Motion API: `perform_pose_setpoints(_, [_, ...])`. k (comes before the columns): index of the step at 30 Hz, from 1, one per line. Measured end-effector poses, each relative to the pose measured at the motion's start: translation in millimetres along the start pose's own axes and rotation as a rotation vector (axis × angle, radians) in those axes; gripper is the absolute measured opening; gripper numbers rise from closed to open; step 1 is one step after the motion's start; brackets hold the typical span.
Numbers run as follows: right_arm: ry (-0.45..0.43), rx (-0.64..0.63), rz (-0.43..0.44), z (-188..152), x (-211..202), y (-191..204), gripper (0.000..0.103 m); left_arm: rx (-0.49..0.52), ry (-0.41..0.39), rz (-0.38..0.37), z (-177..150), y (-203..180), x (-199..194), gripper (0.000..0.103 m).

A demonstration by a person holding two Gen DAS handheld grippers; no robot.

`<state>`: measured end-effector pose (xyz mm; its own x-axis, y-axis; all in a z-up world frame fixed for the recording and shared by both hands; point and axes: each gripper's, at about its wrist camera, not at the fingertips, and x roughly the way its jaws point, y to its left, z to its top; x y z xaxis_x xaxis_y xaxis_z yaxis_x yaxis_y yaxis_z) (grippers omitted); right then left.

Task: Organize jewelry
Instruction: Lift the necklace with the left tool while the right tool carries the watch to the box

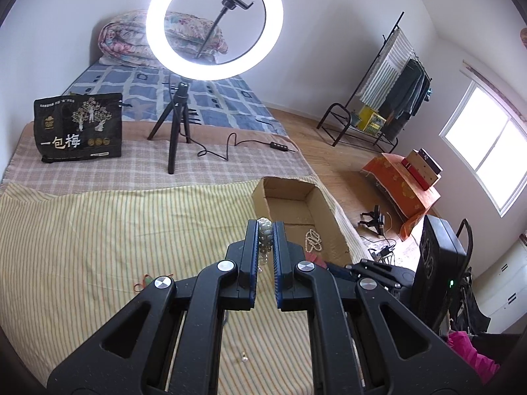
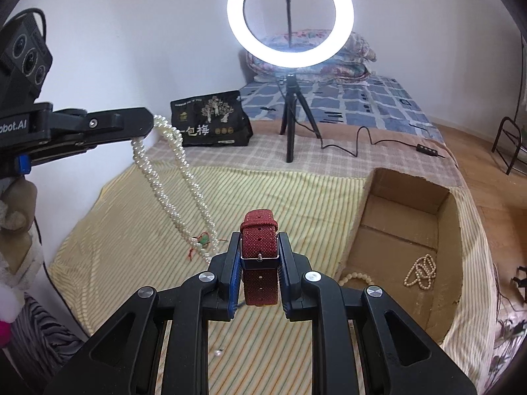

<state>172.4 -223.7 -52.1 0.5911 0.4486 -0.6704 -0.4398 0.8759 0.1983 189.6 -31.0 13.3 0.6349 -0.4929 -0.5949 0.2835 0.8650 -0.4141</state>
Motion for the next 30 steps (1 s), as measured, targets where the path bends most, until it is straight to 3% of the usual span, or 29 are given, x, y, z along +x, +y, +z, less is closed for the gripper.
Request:
perform_pose_setpoints(19, [-0.042,0.155,-0.132,10,-22,-102,0.018,0.08,-0.009,-0.119,20,-80,41,0.006])
perform_pose_setpoints(30, [0.018,0.174,-0.156,-2,-15,-132,0.018,0.104,0.014,-0.129,49,-106,95,0.006])
